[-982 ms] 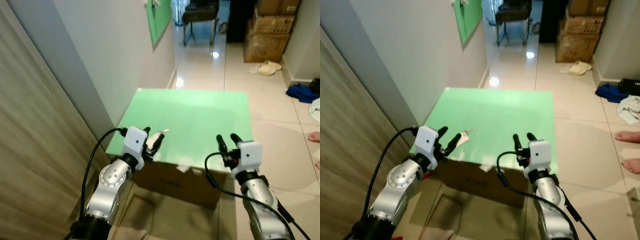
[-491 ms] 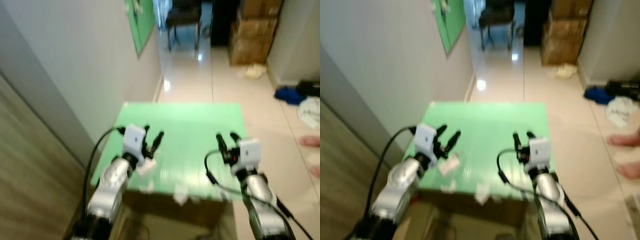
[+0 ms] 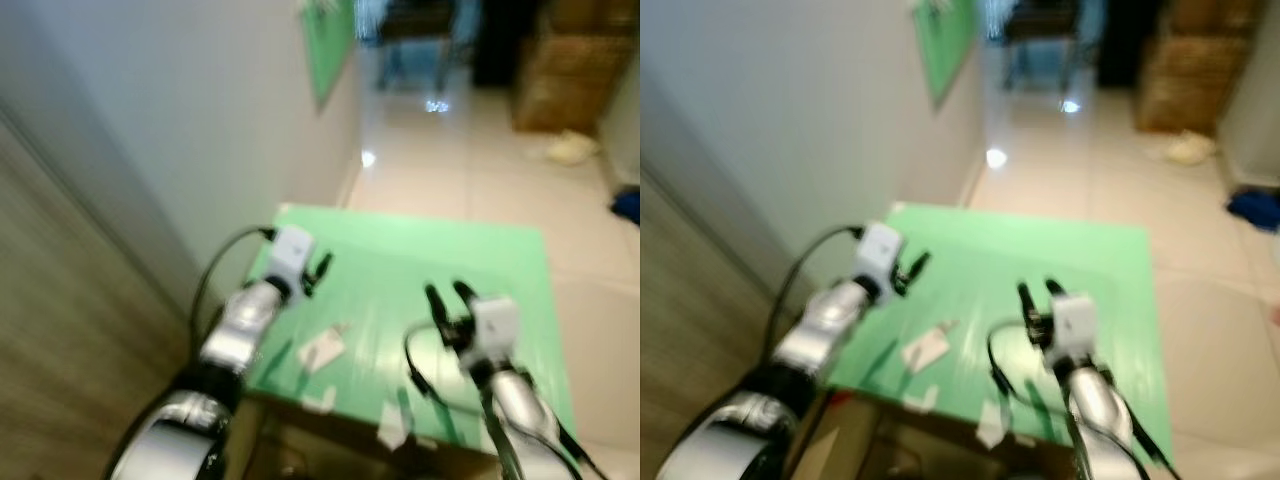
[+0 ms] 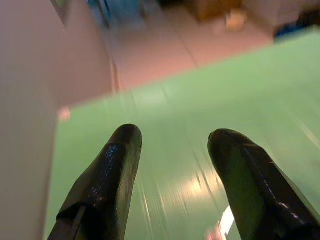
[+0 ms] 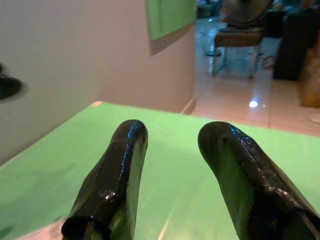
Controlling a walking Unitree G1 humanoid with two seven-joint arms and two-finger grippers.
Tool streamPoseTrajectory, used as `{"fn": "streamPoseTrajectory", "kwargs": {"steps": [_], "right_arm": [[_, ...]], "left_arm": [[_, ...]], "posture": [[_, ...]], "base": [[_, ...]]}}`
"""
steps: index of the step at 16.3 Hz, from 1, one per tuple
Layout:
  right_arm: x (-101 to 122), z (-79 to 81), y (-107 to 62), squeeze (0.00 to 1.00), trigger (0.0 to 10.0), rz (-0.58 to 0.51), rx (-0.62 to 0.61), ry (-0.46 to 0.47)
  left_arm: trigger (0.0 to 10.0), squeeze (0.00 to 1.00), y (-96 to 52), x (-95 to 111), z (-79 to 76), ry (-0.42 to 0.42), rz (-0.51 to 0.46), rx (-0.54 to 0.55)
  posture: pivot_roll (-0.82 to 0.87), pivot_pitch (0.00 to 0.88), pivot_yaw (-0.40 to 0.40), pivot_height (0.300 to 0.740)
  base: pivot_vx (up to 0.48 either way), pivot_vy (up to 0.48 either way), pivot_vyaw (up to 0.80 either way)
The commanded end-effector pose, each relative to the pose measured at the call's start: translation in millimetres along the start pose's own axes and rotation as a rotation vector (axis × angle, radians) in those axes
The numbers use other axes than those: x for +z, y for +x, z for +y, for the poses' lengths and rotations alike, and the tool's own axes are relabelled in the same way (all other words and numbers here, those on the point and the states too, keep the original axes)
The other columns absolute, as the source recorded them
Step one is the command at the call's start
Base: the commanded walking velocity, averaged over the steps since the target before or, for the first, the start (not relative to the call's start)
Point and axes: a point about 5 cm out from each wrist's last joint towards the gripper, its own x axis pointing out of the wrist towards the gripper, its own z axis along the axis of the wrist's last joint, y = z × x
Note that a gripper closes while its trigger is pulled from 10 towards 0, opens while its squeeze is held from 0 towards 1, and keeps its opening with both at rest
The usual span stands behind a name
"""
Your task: Hang keys on a hook
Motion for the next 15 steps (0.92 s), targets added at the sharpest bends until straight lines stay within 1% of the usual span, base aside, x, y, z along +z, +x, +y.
{"fn": "streamPoseTrajectory", "kwargs": {"steps": [1,4,6,8,9,10,11,12,13,14,15], "right_arm": [[-0.9,8.5,-8.1,0.00,10.0,0.020,0.016,0.011],[0.4,9.0,-33.5,0.00,10.0,0.051,-0.029,0.020],[2.5,9.4,-49.9,0.00,10.0,0.081,-0.049,0.022],[4.9,13.4,-64.3,0.00,10.0,0.110,-0.059,0.028],[6.9,15.6,-69.8,0.00,10.0,0.119,-0.067,0.031],[9.1,16.5,-72.3,0.00,10.0,0.121,-0.071,0.032],[11.8,17.0,-77.4,0.00,10.0,0.129,-0.081,0.034],[13.2,17.5,-80.2,0.00,10.0,0.134,-0.083,0.034],[13.4,19.7,-87.0,0.00,10.0,0.154,-0.080,0.033],[13.3,21.7,-89.7,0.00,10.0,0.162,-0.076,0.032],[14.3,23.4,-91.7,0.00,10.0,0.165,-0.076,0.033]], "left_arm": [[10.0,0.00,1.9,-8.2,-6.2,0.029,0.046,-0.019],[10.0,0.00,4.5,-21.1,-18.5,0.023,0.122,-0.044],[10.0,0.00,6.5,-25.3,-30.3,-0.025,0.147,-0.074],[10.0,0.00,10.1,-26.2,-46.8,-0.083,0.159,-0.104],[10.0,0.00,12.3,-22.7,-49.9,-0.110,0.136,-0.081],[10.0,0.00,13.4,-19.2,-46.5,-0.142,0.111,-0.046],[10.0,0.00,15.0,-13.0,-36.6,-0.168,0.079,0.017],[10.0,0.00,15.7,-11.0,-33.6,-0.176,0.074,0.033],[10.0,0.00,18.5,-4.2,-26.5,-0.177,0.073,0.072],[10.0,0.00,19.8,-0.4,-23.1,-0.177,0.067,0.087],[10.0,0.00,22.9,11.8,-14.2,-0.207,0.028,0.134]], "posture": [[-0.36,0.143,0.157,0.727],[-0.41,0.214,0.181,0.727],[-0.44,0.256,0.187,0.727],[-0.47,0.295,0.195,0.727],[-0.49,0.305,0.194,0.727],[-0.50,0.317,0.193,0.727],[-0.51,0.333,0.185,0.727],[-0.52,0.341,0.182,0.727],[-0.53,0.347,0.179,0.727],[-0.53,0.344,0.180,0.727],[-0.55,0.347,0.183,0.727]], "base": [[0.000,0.000,0.00],[0.000,0.000,0.00],[0.000,0.000,0.00],[0.000,0.000,0.00],[0.000,0.000,0.00],[0.000,0.000,0.00],[0.000,0.000,0.00],[0.000,0.000,0.00],[0.000,0.000,0.00],[0.000,0.000,0.00],[0.000,0.000,0.00]]}}
